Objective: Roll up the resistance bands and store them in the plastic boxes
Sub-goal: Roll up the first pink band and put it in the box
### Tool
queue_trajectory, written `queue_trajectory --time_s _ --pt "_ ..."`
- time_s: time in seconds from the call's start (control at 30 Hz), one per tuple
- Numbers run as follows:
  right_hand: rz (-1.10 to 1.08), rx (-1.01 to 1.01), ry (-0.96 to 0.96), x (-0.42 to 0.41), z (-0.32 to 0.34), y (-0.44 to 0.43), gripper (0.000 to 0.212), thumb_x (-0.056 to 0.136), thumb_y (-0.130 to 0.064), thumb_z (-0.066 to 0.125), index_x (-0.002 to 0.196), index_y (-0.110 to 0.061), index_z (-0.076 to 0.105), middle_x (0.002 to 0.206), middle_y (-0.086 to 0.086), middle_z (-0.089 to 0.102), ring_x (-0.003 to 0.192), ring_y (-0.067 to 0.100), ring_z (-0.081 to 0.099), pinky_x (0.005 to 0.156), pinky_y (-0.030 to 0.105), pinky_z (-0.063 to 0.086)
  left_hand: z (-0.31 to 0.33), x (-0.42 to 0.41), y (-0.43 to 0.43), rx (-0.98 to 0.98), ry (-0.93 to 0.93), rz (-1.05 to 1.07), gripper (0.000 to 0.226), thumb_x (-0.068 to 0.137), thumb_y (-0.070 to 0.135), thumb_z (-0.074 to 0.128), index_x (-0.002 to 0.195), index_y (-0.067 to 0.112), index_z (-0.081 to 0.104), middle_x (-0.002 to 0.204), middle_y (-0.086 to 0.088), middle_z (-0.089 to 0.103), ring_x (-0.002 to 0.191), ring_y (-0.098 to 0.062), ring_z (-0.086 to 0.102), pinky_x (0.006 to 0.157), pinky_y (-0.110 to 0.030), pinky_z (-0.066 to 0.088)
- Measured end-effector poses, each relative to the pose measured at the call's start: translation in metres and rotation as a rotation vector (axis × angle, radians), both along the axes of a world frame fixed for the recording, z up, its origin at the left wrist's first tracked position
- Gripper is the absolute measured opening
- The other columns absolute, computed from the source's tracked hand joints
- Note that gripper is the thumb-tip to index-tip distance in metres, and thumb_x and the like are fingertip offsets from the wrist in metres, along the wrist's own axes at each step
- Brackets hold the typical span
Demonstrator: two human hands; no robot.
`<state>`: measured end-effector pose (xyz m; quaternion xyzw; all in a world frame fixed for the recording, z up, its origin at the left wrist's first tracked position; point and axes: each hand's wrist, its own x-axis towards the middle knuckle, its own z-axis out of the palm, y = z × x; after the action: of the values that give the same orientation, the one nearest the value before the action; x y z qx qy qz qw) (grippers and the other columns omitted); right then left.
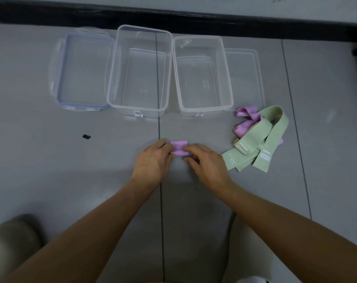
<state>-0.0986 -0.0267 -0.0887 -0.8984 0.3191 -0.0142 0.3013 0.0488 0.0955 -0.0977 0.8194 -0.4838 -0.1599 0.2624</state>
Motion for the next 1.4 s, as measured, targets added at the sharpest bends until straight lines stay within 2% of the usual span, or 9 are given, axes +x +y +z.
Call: queue_trajectory --time_s 0.13,0.27,0.47,0.53,0.73,0.9,1.03,1.23,1.4 --pt "-0.051 0.059 0.020 0.005 0.002 -0.001 0.021 0.092 -0.031 0.062 0.113 -0.032 0.065 0.102 -0.010 0.069 0.092 0.014 0.063 0.078 0.037 0.052 -0.001 0.000 0.000 0.010 0.044 -0.006 0.023 0.092 0.036 0.056 0.109 0.026 0.067 0.100 0.002 0.065 0.085 -0.025 0.066 0.069 -0.037 0.054" --pt "-0.070 0.071 0.053 0.008 0.006 -0.003 0.019 0.093 -0.032 0.061 0.111 -0.033 0.066 0.100 -0.011 0.071 0.092 0.015 0.064 0.076 0.031 0.049 0.001 -0.002 0.000 0.008 -0.017 0.015 0.029 0.091 0.039 0.047 0.109 0.028 0.068 0.093 0.000 0.064 0.080 -0.027 0.063 0.066 -0.034 0.052" --pt "-0.104 0.119 0.095 0.014 0.010 -0.005 0.022 0.095 -0.040 0.056 0.114 -0.034 0.065 0.092 -0.007 0.072 0.088 0.019 0.066 0.078 0.035 0.051 0.000 -0.002 -0.007 0.066 -0.076 0.000 0.019 0.086 0.032 0.069 0.088 0.013 0.066 0.088 -0.007 0.059 0.073 -0.030 0.061 0.059 -0.035 0.048" --pt "-0.113 0.141 0.091 0.017 0.012 -0.005 0.022 0.095 -0.040 0.057 0.115 -0.034 0.065 0.092 -0.007 0.072 0.088 0.018 0.066 0.080 0.035 0.051 -0.001 0.000 -0.010 0.069 -0.065 0.015 0.019 0.087 0.031 0.069 0.083 0.013 0.065 0.085 -0.007 0.059 0.070 -0.031 0.061 0.058 -0.035 0.048" --pt "-0.160 0.153 0.021 0.012 0.008 -0.001 0.027 0.093 -0.032 0.061 0.119 -0.035 0.067 0.110 -0.013 0.071 0.095 0.012 0.066 0.085 0.036 0.053 0.002 0.000 -0.008 -0.001 -0.025 0.031 0.014 0.089 0.032 0.067 0.087 0.018 0.065 0.085 -0.001 0.061 0.070 -0.025 0.062 0.058 -0.031 0.045" --pt "-0.084 0.119 -0.052 0.011 0.010 0.000 0.030 0.093 -0.030 0.060 0.122 -0.041 0.062 0.116 -0.019 0.067 0.102 0.005 0.063 0.086 0.036 0.054 -0.001 0.002 -0.012 0.007 -0.045 0.047 0.034 0.090 0.046 0.051 0.076 0.017 0.062 0.080 -0.002 0.059 0.068 -0.026 0.058 0.055 -0.031 0.043" --pt "-0.054 0.134 -0.047 0.014 0.013 0.000 0.026 0.096 -0.039 0.058 0.121 -0.044 0.061 0.119 -0.026 0.065 0.107 0.001 0.062 0.087 0.036 0.054 -0.003 0.004 -0.012 0.041 -0.062 0.067 0.015 0.088 0.032 0.065 0.083 0.018 0.066 0.086 -0.003 0.058 0.073 -0.028 0.057 0.057 -0.034 0.046" --pt "-0.057 0.084 0.042 0.019 0.014 -0.003 0.021 0.096 -0.044 0.056 0.115 -0.041 0.064 0.098 -0.014 0.072 0.087 0.009 0.065 0.075 0.031 0.052 -0.005 0.008 -0.018 0.036 -0.054 0.063 0.016 0.087 0.033 0.069 0.088 0.018 0.073 0.083 -0.003 0.061 0.071 -0.027 0.062 0.061 -0.033 0.049" --pt "-0.055 0.055 0.087 0.024 0.011 -0.008 0.014 0.096 -0.040 0.056 0.106 -0.034 0.064 0.094 -0.011 0.072 0.087 0.016 0.065 0.072 0.032 0.049 0.001 0.007 -0.016 0.026 -0.029 0.066 0.015 0.089 0.036 0.065 0.090 0.022 0.069 0.085 0.000 0.062 0.072 -0.026 0.063 0.058 -0.033 0.050"
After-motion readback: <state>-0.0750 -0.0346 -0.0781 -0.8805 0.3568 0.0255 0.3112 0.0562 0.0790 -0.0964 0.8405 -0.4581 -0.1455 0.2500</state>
